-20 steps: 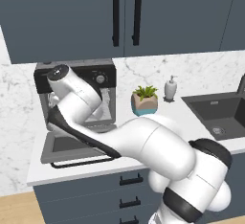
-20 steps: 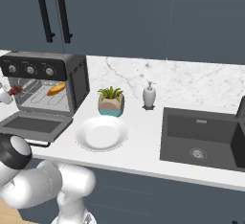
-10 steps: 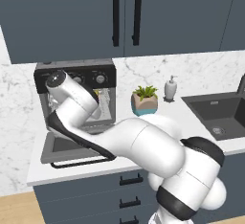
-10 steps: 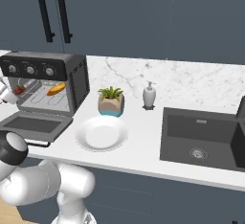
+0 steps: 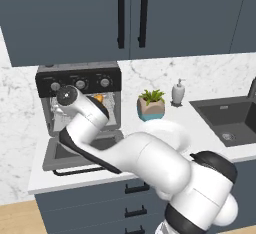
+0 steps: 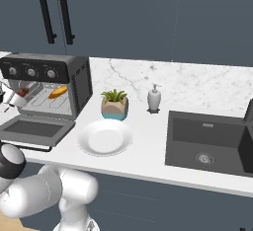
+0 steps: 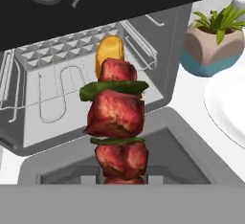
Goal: Pick up the kebab skewer and baguette bread, and place them inside the toaster oven. Close the toaster oven door and start by setting the timer.
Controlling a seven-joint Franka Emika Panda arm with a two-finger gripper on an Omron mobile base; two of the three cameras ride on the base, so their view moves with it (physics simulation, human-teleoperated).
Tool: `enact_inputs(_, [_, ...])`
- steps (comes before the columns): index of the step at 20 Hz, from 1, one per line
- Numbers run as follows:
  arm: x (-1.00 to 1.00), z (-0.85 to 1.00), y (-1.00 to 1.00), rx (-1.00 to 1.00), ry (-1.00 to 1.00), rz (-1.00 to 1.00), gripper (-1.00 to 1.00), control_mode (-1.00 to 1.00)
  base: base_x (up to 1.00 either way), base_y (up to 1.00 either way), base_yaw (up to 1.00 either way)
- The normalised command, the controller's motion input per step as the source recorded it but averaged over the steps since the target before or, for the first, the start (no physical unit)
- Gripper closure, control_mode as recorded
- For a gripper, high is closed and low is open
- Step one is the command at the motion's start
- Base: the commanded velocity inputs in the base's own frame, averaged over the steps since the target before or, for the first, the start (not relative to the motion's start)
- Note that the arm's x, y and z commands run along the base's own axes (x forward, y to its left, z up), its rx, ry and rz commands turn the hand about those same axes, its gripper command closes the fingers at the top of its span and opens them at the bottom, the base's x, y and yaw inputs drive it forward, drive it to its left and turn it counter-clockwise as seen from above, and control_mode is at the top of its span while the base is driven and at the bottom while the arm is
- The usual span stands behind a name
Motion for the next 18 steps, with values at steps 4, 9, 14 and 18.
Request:
enact_inputs(4, [0.56, 0.0, 0.0, 0.0, 0.0, 0.01, 1.0, -1.0, 0.0, 0.0, 0.0])
enact_inputs(9, [0.3, 0.0, 0.11, -0.07, -0.09, 0.0, 1.0, -1.0, 0.0, 0.0, 0.0])
enact_inputs(14, [0.12, 0.0, 0.13, -0.05, -0.08, 0.01, 1.0, -1.0, 0.0, 0.0, 0.0])
enact_inputs(18, [0.43, 0.0, 0.07, 0.0, 0.0, 0.0, 1.0, -1.0, 0.0, 0.0, 0.0])
